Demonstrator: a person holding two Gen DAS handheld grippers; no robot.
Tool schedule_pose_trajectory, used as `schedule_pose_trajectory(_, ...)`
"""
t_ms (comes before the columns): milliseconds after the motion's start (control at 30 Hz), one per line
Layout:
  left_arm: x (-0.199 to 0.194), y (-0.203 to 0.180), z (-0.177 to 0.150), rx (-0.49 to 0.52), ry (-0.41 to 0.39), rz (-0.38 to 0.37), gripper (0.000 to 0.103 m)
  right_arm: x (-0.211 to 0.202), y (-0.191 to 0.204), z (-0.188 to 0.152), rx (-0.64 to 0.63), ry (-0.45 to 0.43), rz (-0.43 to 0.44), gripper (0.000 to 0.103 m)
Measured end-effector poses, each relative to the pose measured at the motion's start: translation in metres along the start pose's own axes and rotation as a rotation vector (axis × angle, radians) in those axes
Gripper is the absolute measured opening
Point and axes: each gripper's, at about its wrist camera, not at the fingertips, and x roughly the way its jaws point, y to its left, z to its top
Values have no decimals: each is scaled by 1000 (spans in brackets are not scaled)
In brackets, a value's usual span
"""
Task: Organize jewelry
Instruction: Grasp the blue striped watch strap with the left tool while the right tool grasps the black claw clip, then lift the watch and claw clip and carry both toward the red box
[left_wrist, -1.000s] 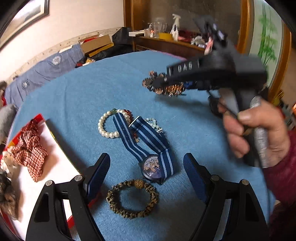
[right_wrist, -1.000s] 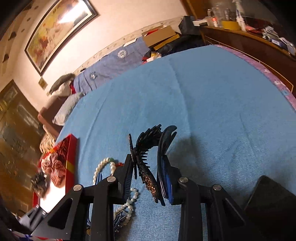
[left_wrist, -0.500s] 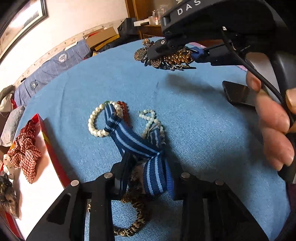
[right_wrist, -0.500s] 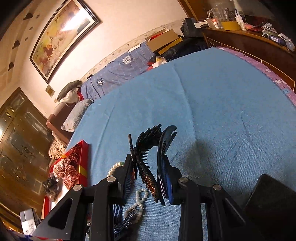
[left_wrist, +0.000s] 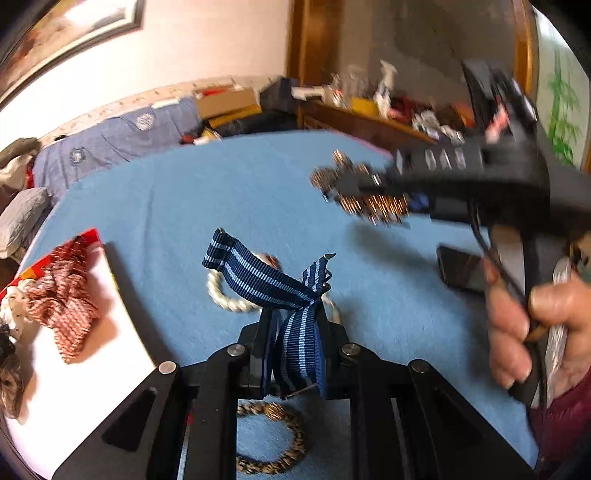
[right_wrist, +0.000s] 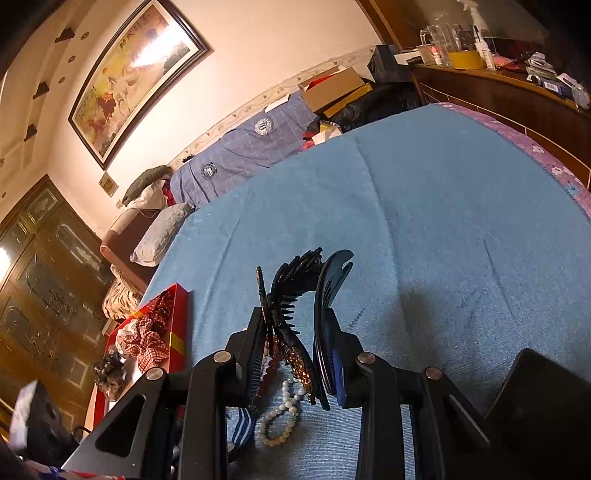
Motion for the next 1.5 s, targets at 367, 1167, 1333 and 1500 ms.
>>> schedule_pose_trajectory(367, -31, 25, 14, -106, -167, 70, 17, -7, 23, -7, -101, -34, 31, 32)
schedule_pose_trajectory(1167, -38, 39, 17, -158, -210, 118, 17, -10, 48, -19, -226, -70, 39, 33)
schedule_pose_trajectory(1333, -50, 47, 19, -187, -257, 150, 17, -10, 52, -21, -243, -78, 44, 33)
schedule_pose_trajectory(1500, -60, 57, 21, -216, -285, 190, 17, -8, 58, -26, -271, -83, 42, 33)
